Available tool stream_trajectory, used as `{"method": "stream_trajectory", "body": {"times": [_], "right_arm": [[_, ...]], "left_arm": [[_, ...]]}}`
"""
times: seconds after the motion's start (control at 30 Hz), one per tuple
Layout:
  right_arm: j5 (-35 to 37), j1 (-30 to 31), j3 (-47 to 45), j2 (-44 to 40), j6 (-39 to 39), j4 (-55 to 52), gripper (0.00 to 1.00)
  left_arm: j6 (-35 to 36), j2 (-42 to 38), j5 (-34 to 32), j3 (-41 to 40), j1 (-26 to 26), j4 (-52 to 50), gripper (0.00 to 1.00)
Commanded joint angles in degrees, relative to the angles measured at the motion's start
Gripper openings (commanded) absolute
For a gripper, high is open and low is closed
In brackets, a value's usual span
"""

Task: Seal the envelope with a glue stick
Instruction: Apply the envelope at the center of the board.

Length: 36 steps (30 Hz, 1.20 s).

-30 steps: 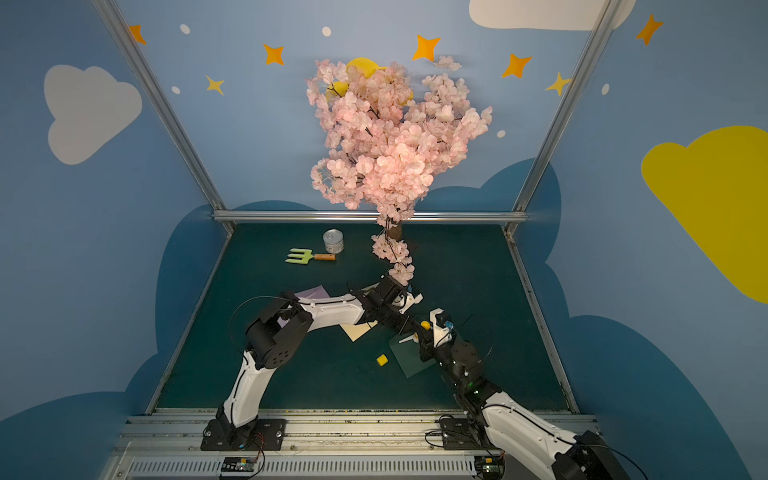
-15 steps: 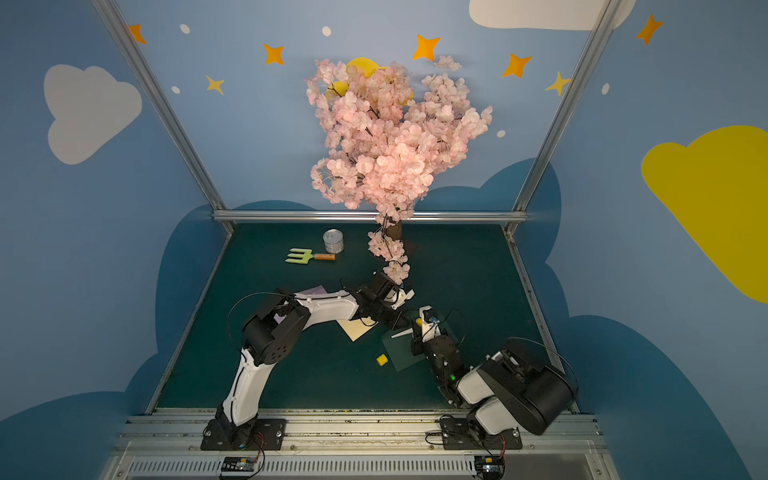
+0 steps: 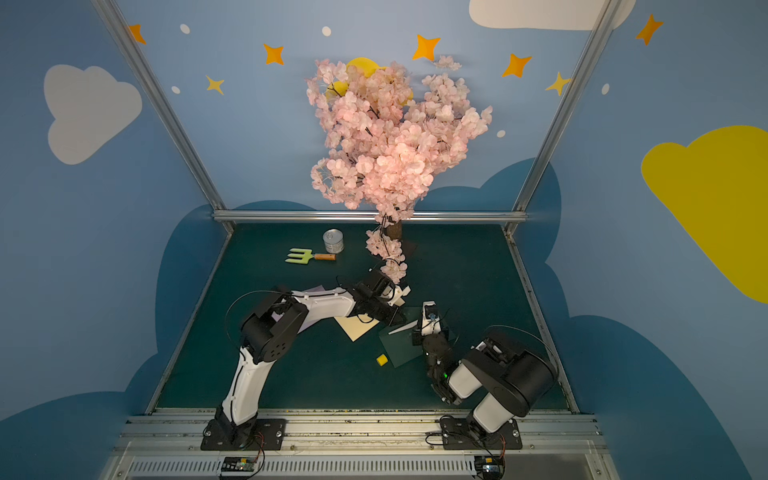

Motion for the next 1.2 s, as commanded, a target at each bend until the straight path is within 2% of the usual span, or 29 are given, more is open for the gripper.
{"method": "stream_trajectory", "body": {"times": [0.0, 0.17, 0.4, 0.57, 0.67, 0.83, 1.17], "right_arm": [[5.48, 0.40, 1.57, 2.92, 1.29, 2.16, 0.00], [-1.40, 2.20, 3.17, 5.55, 7.41, 2.21, 0.00], [0.36, 7.47, 1.57, 3.70, 9.54, 2.10, 0.00], [5.50, 10.98, 1.04, 4.79, 8.47, 2.08, 0.00], [11.50, 9.61, 2.38, 7.92, 8.92, 2.21, 0.00], [13.16, 5.32, 5.11, 10.02, 10.68, 2.21, 0.00], [10.04, -3.00, 6.05, 11.03, 13.20, 2.11, 0.00]], "left_arm": [[0.69, -0.94, 0.76, 0.56, 0.52, -1.32, 0.02], [-0.31, -0.63, 1.26, 0.81, 0.55, -0.44, 0.02], [0.39, 0.80, 0.83, 3.61, 0.51, -1.66, 0.02], [0.49, 1.19, 0.58, 4.59, 0.82, -1.75, 0.02], [0.82, 1.43, 0.72, 4.57, 0.89, -1.99, 0.02], [1.49, 2.44, 1.36, 5.17, 0.91, -3.05, 0.02], [1.54, 4.19, 1.09, 5.39, 0.74, -3.78, 0.02]]}}
